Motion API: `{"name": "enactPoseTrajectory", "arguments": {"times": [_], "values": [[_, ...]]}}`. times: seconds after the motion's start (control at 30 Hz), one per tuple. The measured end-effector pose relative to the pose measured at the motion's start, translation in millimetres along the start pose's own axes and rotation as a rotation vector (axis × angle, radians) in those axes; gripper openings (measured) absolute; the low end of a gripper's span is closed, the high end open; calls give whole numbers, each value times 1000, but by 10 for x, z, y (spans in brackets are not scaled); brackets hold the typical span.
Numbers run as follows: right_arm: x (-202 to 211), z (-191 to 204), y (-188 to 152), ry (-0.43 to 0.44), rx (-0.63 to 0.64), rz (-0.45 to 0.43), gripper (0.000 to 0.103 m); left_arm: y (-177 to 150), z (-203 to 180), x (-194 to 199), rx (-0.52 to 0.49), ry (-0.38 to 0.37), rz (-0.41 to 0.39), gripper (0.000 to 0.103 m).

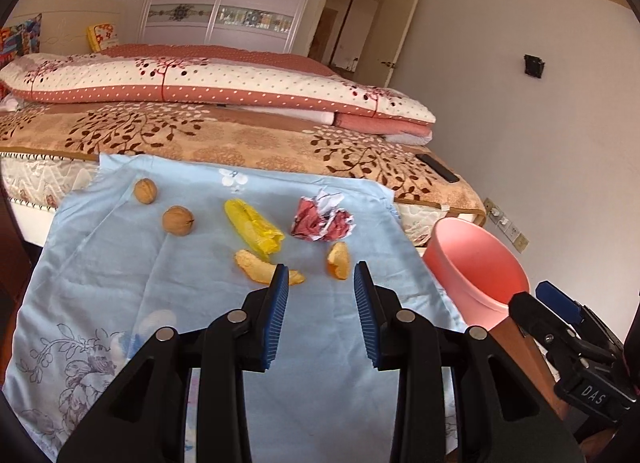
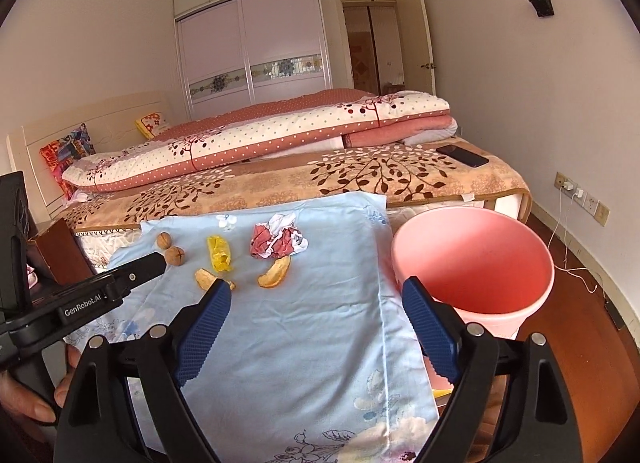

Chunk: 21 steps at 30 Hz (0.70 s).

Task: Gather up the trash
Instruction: 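Move both open tools back over the blue sheet, then grasp an orange peel with the right tool while the left tool grasps another orange peel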

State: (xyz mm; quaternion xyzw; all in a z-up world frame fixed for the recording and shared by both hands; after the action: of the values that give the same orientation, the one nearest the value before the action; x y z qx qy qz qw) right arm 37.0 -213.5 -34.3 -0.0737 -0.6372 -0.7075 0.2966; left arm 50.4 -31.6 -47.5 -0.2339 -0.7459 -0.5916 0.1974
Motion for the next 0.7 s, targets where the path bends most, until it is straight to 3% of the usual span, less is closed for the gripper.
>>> {"name": "enactPoseTrajectory", "arguments": {"times": [0.2, 0.7], "values": [[-329, 25, -80, 39, 17, 68, 84, -52, 376, -272, -31, 105, 64, 34], [-830, 94, -99, 104, 33, 160, 77, -83, 487, -1139, -67, 139, 224, 34]]}}
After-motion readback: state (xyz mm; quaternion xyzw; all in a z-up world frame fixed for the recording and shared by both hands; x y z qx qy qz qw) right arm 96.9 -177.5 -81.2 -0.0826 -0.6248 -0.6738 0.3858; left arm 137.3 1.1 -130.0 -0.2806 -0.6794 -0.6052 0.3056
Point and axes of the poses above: each gripper's, at about its wrist camera, not at the fingertips, and x roughly against the way its jaws point, z to its left, y to its top, the point moved 10 cm from there along -x, roughly the way its jaws point, and after that the axes turned 5 degrees about y, right-handed, at the moved point
